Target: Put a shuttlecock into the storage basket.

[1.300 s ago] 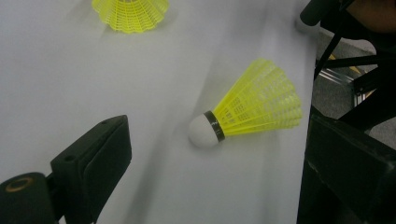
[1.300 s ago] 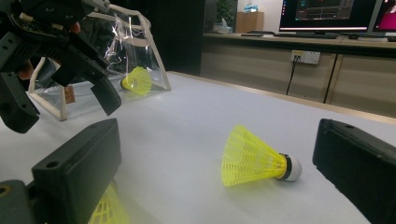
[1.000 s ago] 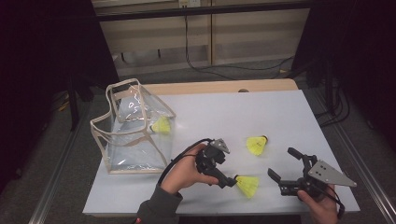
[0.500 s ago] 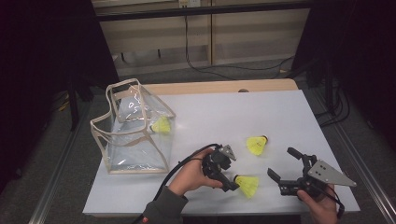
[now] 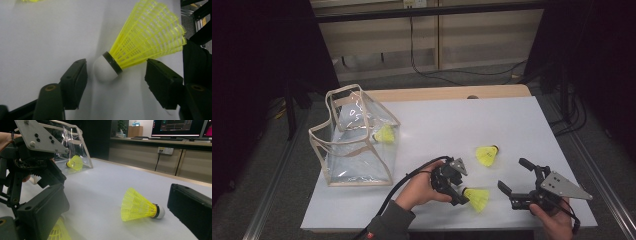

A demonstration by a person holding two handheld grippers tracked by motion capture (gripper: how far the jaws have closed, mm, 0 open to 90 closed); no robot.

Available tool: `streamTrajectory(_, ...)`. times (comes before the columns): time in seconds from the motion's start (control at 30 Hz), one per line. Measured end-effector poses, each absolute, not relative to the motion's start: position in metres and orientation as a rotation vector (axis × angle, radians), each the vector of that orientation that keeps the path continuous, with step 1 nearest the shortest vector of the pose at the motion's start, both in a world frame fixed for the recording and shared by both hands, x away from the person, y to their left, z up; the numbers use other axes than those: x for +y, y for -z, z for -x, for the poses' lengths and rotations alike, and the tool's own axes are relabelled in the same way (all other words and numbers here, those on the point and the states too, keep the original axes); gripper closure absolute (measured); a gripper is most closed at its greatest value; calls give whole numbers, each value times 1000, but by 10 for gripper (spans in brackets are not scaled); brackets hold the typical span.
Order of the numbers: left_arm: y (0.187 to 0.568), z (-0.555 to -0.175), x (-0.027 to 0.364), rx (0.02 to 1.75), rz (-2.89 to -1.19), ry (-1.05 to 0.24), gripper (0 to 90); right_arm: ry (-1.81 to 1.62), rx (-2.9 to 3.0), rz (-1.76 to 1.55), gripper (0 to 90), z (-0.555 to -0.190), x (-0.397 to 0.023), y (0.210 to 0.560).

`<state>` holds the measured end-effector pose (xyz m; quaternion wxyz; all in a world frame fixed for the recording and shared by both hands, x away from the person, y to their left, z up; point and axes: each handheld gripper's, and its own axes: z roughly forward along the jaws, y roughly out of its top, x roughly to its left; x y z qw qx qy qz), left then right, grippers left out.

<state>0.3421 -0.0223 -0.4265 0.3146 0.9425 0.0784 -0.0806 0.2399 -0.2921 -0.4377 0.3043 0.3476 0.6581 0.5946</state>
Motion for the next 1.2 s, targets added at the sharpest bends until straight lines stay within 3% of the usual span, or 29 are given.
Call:
streamTrajectory(1.0, 434, -348, -32, 118, -2463, 140, 523, -1572, 1733, -930, 11, -238, -296, 438)
streamTrajectory(1.1, 433, -347, -31, 115, -2482, 139, 615, -1569, 1734, -931, 11, -238, -296, 438)
streamTrajectory(1.2, 432, -345, -32, 116, -2487, 126, 616, -1568, 1730, -937, 11, -238, -297, 438)
